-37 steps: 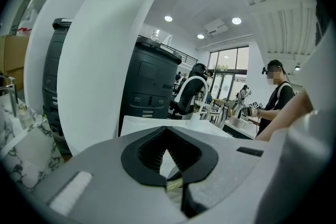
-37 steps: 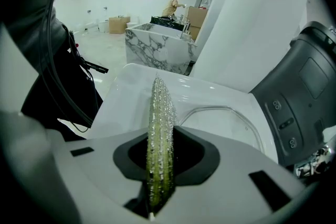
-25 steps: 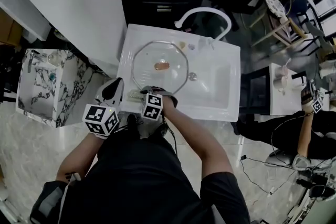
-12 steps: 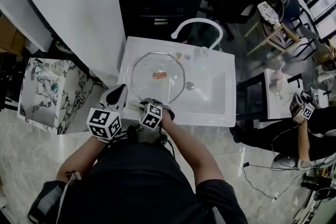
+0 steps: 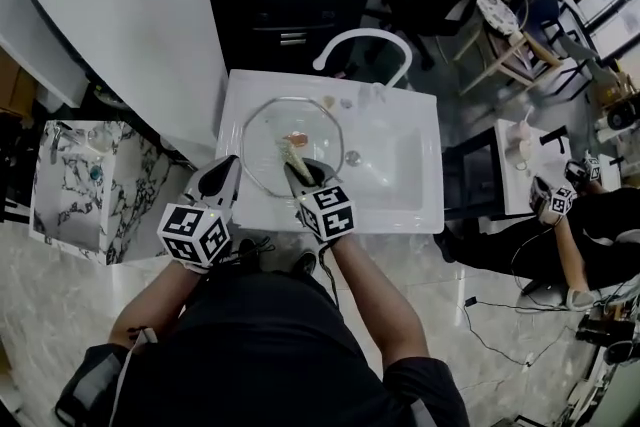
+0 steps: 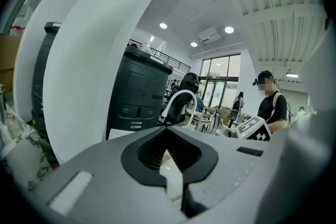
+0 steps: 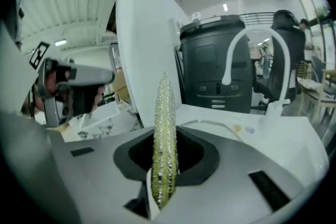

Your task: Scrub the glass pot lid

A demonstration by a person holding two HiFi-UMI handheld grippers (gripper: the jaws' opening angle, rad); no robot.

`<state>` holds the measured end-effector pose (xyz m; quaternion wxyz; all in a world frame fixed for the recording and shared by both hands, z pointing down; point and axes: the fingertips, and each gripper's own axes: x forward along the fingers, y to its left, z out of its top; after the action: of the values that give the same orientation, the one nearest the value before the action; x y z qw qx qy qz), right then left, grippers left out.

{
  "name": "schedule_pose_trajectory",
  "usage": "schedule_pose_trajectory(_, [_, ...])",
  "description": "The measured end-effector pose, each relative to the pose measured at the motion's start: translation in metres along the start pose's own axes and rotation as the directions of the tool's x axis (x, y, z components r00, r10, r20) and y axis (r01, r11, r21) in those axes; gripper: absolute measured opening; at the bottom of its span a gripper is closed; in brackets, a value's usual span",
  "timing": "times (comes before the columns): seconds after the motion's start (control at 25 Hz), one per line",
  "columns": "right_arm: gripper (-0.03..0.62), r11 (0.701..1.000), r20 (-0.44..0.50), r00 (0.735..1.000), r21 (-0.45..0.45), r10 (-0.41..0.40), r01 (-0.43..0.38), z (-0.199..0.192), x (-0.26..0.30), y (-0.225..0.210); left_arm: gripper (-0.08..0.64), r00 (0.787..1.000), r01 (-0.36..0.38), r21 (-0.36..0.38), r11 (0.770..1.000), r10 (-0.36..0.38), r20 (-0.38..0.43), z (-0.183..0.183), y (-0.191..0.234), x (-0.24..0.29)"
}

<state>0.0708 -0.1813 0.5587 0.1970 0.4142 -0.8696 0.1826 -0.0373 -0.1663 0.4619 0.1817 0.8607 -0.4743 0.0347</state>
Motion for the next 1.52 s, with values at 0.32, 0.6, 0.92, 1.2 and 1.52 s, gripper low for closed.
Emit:
schedule_pose_trajectory(0.32, [0.066, 0.985, 0.259, 0.960, 0.161, -0.105, 0.064, 0.074, -0.078, -0.008, 0.000, 0.990, 0.103, 0.016, 0.995, -0.104, 0.093, 0.051, -0.032, 0.008])
schedule_pose_trajectory(0.6, [0.066, 0.982, 0.516, 0.836, 0.068, -0.186, 0.176, 0.155, -0.146, 0.008, 0.000, 0.954, 0.201, 0.141, 0.969, -0.226, 0.195, 0.107, -0.076, 0.012])
schedule_pose_trajectory(0.92, [0.066, 0.981, 0.562, 0.804, 0.102, -0.191, 0.162, 0.168, -0.155, 0.016, 0.000, 0.945, 0.245, 0.166, 0.955, -0.273, 0.180, 0.108, -0.093, 0.015])
schedule_pose_trajectory(1.2, [0.066, 0.981, 0.554, 0.810, 0.123, -0.195, 0.152, 0.163, -0.150, 0.018, 0.000, 0.949, 0.244, 0.153, 0.958, -0.268, 0.165, 0.099, -0.088, 0.015])
schedule_pose_trajectory(1.52, [0.066, 0.979, 0.551, 0.811, 0.148, -0.198, 0.139, 0.161, -0.149, 0.017, 0.000, 0.953, 0.233, 0.141, 0.962, -0.254, 0.163, 0.098, -0.085, 0.015])
